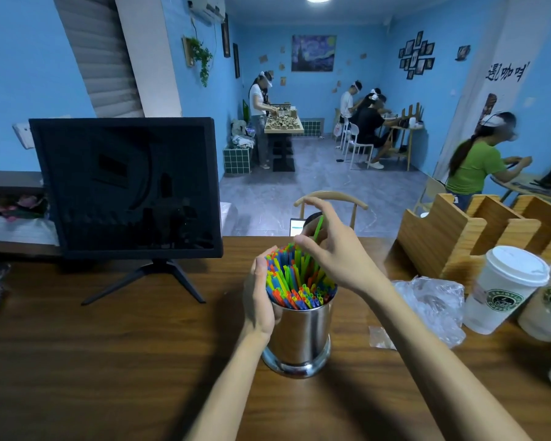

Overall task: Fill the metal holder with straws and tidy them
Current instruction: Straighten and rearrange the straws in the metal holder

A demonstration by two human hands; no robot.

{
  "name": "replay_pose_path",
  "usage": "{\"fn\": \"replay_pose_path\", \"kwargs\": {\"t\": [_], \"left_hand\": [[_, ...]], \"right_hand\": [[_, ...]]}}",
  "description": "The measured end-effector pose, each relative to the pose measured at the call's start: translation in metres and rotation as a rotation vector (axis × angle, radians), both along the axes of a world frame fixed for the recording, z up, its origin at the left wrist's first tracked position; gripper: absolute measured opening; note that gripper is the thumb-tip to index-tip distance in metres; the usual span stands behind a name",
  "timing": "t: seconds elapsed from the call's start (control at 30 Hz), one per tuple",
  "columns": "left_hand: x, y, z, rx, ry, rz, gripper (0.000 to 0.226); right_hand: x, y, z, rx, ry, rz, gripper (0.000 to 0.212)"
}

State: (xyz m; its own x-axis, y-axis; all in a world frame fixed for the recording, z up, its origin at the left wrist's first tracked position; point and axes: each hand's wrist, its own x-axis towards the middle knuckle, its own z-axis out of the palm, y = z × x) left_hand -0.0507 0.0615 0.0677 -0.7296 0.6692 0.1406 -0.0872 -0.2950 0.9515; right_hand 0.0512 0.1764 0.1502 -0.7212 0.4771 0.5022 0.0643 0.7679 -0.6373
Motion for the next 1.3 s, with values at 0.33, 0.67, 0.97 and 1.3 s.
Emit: {"fn": "replay_pose_path", "kwargs": {"t": [0.33, 0.67, 0.97, 1.3], "left_hand": [[-0.001, -0.008, 0.003, -0.021, 0.025, -0.056, 0.067], [-0.004, -0.032, 0.005, 0.067, 0.266, 0.034, 0.068], [-0.003, -0.047, 0.007, -0.068, 0.607, 0.142, 0.036], [0.001, -0.060, 0.015, -0.004, 1.111, 0.314, 0.018]], "right_hand": [[-0.012, -0.018, -0.010, 0.339, -0.392, -0.073, 0.053], [0.005, -0.009, -0.008, 0.101, -0.236, -0.011, 0.053], [0.016, -0.004, -0.035, 0.131, -0.242, 0.078, 0.043], [0.016, -0.003, -0.031, 0.205, -0.233, 0.011, 0.040]]}}
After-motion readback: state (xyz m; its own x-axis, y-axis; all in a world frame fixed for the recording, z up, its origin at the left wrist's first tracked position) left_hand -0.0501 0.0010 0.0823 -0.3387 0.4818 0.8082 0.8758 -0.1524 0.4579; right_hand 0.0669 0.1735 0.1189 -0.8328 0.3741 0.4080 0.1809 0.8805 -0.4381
